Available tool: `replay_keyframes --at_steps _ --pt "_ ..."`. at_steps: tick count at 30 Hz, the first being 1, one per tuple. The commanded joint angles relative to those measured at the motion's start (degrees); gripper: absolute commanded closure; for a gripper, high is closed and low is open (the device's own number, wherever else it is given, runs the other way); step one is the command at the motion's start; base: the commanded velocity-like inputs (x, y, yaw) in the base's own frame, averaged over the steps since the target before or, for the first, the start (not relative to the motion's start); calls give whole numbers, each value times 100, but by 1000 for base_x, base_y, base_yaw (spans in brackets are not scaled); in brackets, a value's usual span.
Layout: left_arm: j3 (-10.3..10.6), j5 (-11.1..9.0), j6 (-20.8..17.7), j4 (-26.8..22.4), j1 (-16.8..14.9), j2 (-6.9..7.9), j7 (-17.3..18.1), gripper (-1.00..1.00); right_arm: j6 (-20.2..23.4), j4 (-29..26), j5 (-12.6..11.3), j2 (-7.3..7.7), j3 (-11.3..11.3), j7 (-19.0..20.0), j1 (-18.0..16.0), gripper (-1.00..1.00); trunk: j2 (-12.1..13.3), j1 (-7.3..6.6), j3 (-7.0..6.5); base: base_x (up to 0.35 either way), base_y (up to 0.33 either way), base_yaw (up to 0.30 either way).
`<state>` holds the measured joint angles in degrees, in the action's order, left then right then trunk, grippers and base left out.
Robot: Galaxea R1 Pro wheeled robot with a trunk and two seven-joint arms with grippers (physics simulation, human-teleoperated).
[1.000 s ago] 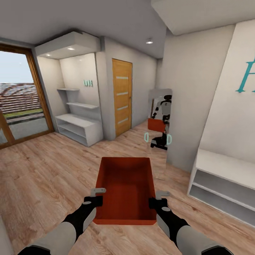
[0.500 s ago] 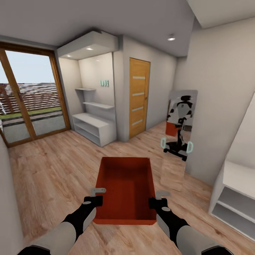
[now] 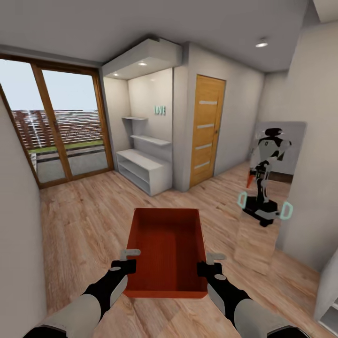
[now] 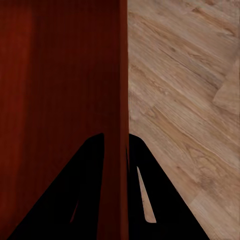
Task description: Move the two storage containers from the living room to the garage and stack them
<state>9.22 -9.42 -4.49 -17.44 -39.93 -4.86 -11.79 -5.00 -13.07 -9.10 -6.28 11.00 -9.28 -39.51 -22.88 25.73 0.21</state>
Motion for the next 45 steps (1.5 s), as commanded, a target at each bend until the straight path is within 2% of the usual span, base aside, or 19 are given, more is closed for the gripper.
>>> replay_keyframes --at_steps 1,8,45 --pt "-175 35 -34 -101 -6 2 -52 100 -33 15 -73 4 69 5 4 100 -4 5 2 323 0 268" --pt "-175 36 -34 -102 -6 2 -52 100 -32 15 -74 4 69 5 4 100 -4 5 2 323 0 140" --pt "-175 37 -34 -101 -6 2 -52 100 -19 6 -74 4 60 5 3 100 -4 5 2 323 0 2"
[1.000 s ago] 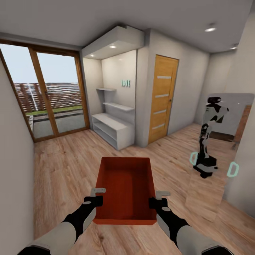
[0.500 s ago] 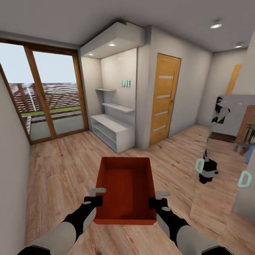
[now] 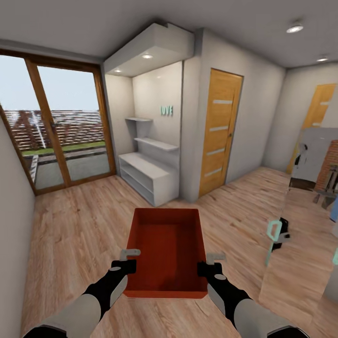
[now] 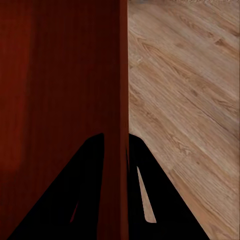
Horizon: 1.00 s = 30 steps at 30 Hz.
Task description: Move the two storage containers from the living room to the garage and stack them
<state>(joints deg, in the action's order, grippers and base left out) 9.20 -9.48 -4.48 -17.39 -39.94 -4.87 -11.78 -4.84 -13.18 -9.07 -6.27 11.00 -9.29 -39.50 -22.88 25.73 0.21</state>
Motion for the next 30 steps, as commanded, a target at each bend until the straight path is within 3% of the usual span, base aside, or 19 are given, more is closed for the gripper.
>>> replay_keyframes --at_steps 1,30 --pt "-173 42 -36 -106 -5 3 -52 100 -35 17 -78 3 60 6 3 100 -4 5 2 323 0 0" --pt "-173 42 -36 -106 -5 3 -52 100 -35 17 -78 -8 63 6 2 100 -4 5 2 323 0 0"
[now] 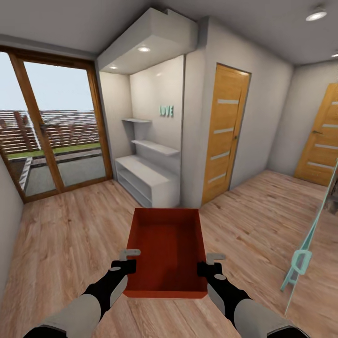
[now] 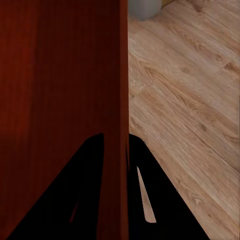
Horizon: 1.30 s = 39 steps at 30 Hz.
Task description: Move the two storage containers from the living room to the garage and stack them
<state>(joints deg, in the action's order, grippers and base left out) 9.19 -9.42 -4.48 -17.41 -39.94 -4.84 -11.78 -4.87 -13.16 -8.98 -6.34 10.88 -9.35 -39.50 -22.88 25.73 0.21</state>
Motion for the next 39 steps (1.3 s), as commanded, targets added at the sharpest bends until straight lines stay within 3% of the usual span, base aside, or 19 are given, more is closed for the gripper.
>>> replay_keyframes --at_steps 1,22,39 --pt "-172 37 -35 -104 -5 0 -52 100 -31 15 -87 -4 76 12 3 100 -4 5 2 323 0 -42" --pt "-172 36 -35 -104 -5 -3 -52 100 -15 15 -87 -8 72 21 3 100 -4 5 2 323 0 -242" --pt "-172 34 -35 -104 -5 -7 -52 100 -4 15 -87 3 63 30 4 100 -4 5 2 323 0 -18"
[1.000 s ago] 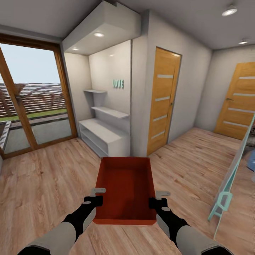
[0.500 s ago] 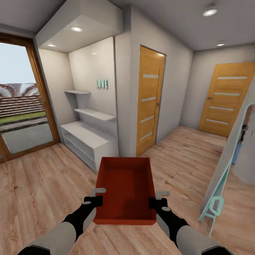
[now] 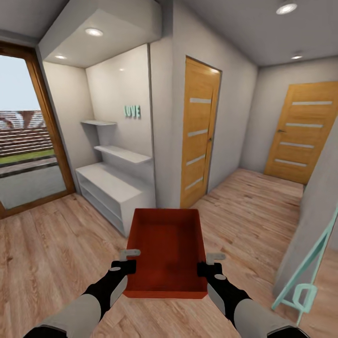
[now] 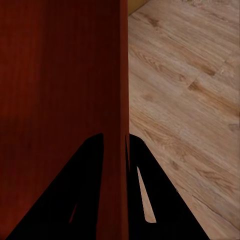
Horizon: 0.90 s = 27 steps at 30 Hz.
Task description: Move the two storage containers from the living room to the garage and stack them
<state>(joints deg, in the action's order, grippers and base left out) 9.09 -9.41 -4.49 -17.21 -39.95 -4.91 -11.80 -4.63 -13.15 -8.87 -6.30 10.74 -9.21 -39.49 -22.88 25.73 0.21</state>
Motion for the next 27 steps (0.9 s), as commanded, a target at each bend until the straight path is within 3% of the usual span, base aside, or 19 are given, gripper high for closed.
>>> replay_keyframes --at_steps 1,14,27 --pt "-162 34 -34 -125 -4 0 -51 100 -31 14 -97 0 77 16 3 100 -4 5 2 323 0 0" --pt "-162 36 -34 -125 -4 -2 -51 100 -32 14 -97 -9 83 6 3 100 -4 5 2 323 0 -10" --pt "-162 32 -34 -125 -4 -2 -51 100 -29 18 -98 -20 86 7 0 100 -4 5 2 323 0 -258"
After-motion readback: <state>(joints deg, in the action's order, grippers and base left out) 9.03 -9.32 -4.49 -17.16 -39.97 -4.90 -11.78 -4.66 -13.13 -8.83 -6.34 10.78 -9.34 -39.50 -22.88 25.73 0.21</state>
